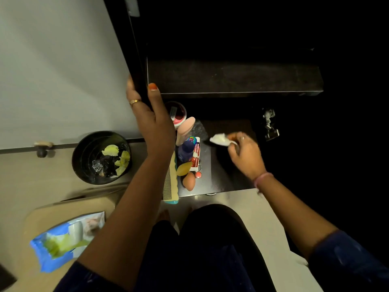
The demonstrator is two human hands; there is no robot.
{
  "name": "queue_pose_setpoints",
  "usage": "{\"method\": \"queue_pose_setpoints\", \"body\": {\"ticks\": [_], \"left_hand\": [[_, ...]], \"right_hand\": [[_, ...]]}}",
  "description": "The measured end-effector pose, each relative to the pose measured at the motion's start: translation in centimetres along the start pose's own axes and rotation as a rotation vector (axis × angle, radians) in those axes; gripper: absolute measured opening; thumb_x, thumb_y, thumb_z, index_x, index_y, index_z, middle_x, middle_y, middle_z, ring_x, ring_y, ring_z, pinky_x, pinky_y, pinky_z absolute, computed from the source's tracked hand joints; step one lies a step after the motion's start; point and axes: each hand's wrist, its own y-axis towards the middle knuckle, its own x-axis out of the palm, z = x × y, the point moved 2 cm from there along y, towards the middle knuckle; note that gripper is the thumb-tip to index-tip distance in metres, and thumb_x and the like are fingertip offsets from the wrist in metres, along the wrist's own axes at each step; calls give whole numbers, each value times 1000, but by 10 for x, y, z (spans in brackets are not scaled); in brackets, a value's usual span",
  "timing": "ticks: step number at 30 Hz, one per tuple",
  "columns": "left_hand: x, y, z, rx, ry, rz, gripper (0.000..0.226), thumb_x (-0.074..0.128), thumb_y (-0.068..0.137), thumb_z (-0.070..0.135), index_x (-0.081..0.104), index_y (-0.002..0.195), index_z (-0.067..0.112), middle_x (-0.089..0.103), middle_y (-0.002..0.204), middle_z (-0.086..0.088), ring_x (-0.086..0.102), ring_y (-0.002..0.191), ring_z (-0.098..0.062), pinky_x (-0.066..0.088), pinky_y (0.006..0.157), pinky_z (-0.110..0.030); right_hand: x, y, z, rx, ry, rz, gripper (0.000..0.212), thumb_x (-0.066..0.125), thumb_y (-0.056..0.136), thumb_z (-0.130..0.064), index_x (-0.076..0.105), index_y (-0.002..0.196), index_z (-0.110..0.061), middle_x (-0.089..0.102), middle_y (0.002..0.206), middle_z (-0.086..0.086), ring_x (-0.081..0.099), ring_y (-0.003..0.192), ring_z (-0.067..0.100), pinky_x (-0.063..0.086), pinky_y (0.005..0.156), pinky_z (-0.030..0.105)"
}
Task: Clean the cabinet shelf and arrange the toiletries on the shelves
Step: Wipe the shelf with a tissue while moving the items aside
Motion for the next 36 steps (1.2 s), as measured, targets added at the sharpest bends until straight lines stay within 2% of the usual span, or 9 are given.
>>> {"method": "queue_pose_setpoints", "body": {"ticks": [3,10,13,17,26,29,31,34,36], "left_hand": [[1,0,1,5,-28,-2,46,39,98,28,26,141,18,44,141,-10,46,130,-21,41,106,-48],[0,1,-3,16,-32,-8,39,39,99,21,30,137,19,47,137,-8,47,128,-19,39,107,-47],[-1,2,-2,28,-12,-10,40,39,100,20,30,138,16,47,137,-9,46,128,-19,39,107,-46],[1,0,4,23,17,-2,43,38,100,17,28,141,7,46,137,-10,46,128,-18,40,107,-38],[0,0,6,14,10,-19,43,38,100,18,28,140,8,46,138,-12,47,127,-21,41,106,-44],[-1,0,6,8,11,-18,44,39,99,21,28,140,10,46,138,-12,47,127,-21,41,106,-45],[0,0,6,0,4,-15,44,39,99,24,28,140,15,46,139,-11,47,128,-20,41,106,-46],[0,-1,5,-14,6,-9,50,40,98,27,24,143,12,44,141,-11,47,129,-20,41,106,-46],[0,0,4,-13,6,-17,52,39,98,28,22,144,10,44,141,-9,46,129,-19,41,107,-43]], "right_hand": [[2,64,-24,44,-156,-22,30,52,90,-13,58,118,-5,58,113,21,55,107,35,43,96,40],[71,109,-40,-55,-450,-410,35,36,98,-8,52,129,-3,56,128,22,53,119,37,44,98,43],[81,90,-24,-178,-357,-375,50,36,99,-8,28,147,-18,28,154,13,26,142,28,30,114,38],[74,64,-7,-175,-419,-437,57,28,98,-1,11,151,-16,3,160,8,10,147,22,14,117,30],[68,-19,6,-127,-360,-430,66,27,96,7,-1,151,-18,-6,160,2,-2,148,18,9,118,27],[68,-44,11,-114,-374,-457,74,31,92,12,-2,150,-20,-8,160,1,-3,148,18,16,120,33],[70,-64,15,-130,-368,-483,81,38,86,19,5,151,-17,-1,160,5,3,148,22,25,118,37],[71,-98,25,-273,-382,-480,91,68,55,20,47,137,-11,45,144,10,47,130,25,55,90,33],[66,-113,32,-422,-405,-509,76,61,57,16,60,126,-15,59,131,5,58,119,19,54,85,24]]}}
